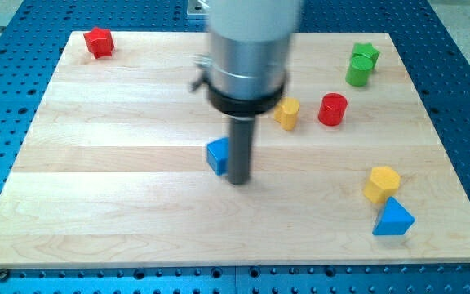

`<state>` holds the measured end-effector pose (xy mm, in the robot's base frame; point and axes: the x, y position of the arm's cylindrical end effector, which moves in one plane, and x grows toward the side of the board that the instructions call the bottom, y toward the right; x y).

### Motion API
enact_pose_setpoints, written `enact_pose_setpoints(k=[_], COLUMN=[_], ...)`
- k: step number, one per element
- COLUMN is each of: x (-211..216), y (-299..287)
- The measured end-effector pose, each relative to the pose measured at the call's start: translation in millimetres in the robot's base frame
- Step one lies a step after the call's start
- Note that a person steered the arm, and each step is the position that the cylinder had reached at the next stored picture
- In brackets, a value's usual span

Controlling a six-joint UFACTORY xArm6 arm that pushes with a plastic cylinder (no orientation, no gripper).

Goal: Move cube on left to heart

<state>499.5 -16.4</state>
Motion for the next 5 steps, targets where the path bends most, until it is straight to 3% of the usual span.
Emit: enact_pose_setpoints(k=[1,2,3,4,5], x=[-45,-50,-20,-101,-164], y=[-14,-26,-36,-68,-30])
